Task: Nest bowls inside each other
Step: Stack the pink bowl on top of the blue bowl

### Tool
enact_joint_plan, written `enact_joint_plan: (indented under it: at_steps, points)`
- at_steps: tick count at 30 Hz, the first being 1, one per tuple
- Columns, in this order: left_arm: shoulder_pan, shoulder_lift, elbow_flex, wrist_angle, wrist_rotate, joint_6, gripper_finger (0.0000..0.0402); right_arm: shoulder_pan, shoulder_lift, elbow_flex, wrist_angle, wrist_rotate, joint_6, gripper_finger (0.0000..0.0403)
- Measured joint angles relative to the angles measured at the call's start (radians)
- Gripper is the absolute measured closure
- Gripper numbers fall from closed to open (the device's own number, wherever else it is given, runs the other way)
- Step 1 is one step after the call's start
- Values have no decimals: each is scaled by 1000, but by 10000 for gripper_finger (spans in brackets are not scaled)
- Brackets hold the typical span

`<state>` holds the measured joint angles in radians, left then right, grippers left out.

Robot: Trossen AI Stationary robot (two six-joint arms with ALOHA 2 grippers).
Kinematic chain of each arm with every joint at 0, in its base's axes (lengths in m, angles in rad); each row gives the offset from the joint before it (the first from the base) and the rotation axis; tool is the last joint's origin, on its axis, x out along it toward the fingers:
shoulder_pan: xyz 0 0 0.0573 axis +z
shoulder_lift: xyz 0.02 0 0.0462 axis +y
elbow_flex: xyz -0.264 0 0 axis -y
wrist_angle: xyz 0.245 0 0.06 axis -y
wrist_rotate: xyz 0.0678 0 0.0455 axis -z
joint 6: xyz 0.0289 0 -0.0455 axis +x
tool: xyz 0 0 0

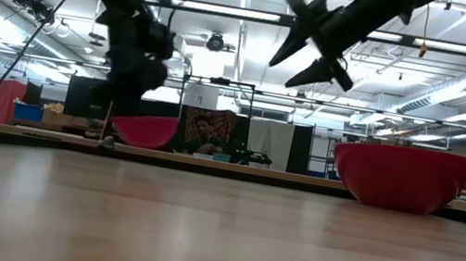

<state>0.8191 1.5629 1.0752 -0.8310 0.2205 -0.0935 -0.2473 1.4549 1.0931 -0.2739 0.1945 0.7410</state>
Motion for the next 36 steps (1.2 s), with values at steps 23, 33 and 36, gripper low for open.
enact_joint_plan:
  at_steps: [23, 33, 36]
  points:
    - [-363, -31, 1, 444, -227, -649, 386, 26, 126, 0, 183, 158, -124, 154]
    - [-429, -31, 1, 592, -234, -743, 386, 51, 129, 0, 167, 273, -213, 159]
    - [-437, -31, 1, 603, -236, -749, 386, 54, 129, 0, 166, 301, -211, 174]
